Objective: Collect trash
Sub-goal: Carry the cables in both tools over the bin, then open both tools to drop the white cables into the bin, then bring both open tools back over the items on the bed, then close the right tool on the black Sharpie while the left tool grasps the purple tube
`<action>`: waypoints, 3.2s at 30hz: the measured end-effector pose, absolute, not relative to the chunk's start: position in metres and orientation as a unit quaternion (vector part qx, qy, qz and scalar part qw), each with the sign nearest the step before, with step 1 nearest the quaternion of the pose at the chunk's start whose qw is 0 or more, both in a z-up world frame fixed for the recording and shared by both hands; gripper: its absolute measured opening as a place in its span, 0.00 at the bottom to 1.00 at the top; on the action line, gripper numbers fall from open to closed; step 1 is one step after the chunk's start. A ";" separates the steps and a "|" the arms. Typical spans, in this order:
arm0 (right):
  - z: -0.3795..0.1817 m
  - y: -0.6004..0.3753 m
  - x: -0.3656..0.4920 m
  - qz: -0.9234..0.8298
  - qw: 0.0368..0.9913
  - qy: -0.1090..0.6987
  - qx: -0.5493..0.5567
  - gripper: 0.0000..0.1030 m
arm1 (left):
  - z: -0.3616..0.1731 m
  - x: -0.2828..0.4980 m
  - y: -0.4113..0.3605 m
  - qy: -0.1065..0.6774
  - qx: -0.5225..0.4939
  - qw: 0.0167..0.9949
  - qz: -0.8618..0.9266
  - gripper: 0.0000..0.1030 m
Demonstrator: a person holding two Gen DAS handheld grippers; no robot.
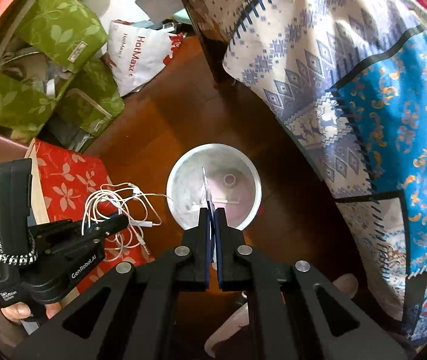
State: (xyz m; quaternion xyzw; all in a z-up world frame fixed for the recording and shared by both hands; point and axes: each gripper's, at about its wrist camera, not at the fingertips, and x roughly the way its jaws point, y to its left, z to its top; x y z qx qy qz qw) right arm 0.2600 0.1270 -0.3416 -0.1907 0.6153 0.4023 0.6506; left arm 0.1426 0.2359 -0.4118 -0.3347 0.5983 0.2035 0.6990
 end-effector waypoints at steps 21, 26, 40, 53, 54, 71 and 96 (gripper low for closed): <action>-0.325 0.117 0.263 0.418 0.645 0.608 -0.197 0.39 | -0.366 0.155 0.241 0.571 -0.329 0.722 0.212 0.46; -0.295 0.108 0.254 0.431 0.666 0.575 -0.199 0.39 | -0.325 0.143 0.232 0.539 -0.313 0.749 0.224 0.46; -0.170 0.032 0.232 0.440 0.767 0.445 -0.140 0.39 | -0.189 0.114 0.178 0.418 -0.240 0.845 0.232 0.46; -0.069 -0.063 0.215 0.433 0.845 0.301 -0.090 0.39 | -0.070 0.128 0.089 0.295 -0.173 0.921 0.187 0.46; -0.064 -0.069 0.216 0.433 0.847 0.294 -0.087 0.39 | -0.064 0.131 0.083 0.289 -0.169 0.925 0.182 0.46; -0.043 -0.190 0.291 0.290 0.919 0.266 -0.036 0.66 | -0.037 0.246 -0.004 0.279 -0.130 0.948 0.076 0.63; -0.194 -0.240 0.471 0.151 0.877 0.455 0.022 0.68 | -0.171 0.452 -0.045 0.404 -0.102 0.909 -0.015 0.68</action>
